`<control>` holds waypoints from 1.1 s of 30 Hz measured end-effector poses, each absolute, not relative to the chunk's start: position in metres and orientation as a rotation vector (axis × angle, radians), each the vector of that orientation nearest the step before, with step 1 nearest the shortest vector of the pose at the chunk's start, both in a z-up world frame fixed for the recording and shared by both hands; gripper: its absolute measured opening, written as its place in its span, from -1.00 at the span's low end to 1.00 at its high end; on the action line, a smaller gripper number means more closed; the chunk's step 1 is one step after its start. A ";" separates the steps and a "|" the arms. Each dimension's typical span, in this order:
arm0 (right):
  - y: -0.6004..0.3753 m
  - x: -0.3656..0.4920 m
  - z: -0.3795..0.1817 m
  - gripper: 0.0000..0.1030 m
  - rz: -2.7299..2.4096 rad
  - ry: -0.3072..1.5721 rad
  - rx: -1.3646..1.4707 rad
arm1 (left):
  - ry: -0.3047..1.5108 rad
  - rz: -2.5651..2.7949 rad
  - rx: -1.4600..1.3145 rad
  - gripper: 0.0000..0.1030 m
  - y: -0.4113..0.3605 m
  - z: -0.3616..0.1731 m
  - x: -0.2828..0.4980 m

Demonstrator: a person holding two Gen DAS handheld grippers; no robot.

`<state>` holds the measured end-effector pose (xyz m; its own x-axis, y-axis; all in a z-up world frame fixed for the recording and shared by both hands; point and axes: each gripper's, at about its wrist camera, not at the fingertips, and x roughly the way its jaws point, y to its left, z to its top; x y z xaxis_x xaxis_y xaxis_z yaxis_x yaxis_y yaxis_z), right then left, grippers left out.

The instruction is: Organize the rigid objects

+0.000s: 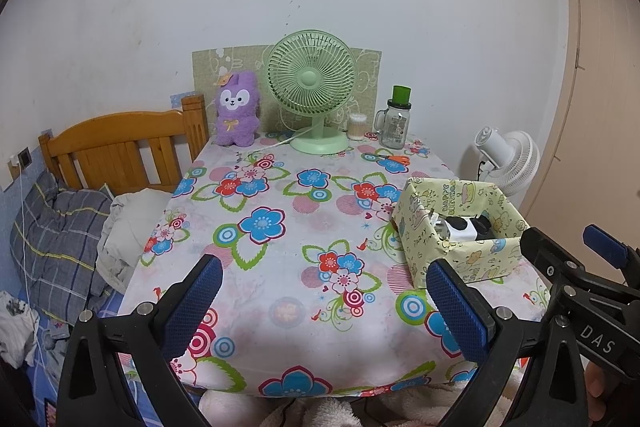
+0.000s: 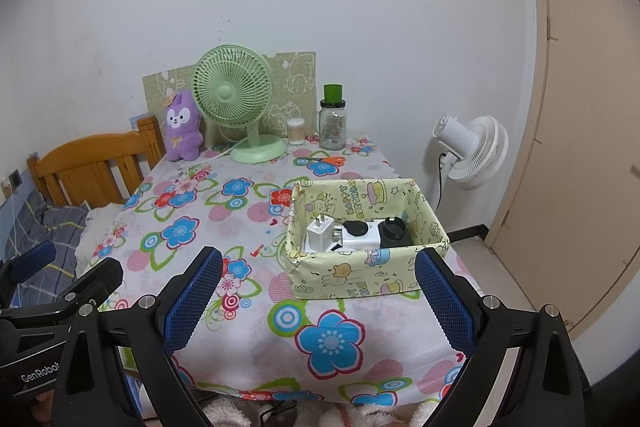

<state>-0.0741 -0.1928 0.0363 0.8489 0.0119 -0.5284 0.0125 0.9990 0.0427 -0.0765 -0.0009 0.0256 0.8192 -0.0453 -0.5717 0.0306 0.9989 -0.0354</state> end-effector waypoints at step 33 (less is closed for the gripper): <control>-0.193 -0.075 0.040 0.91 0.040 0.533 0.013 | 0.610 0.000 -0.040 0.99 -0.005 0.025 -0.079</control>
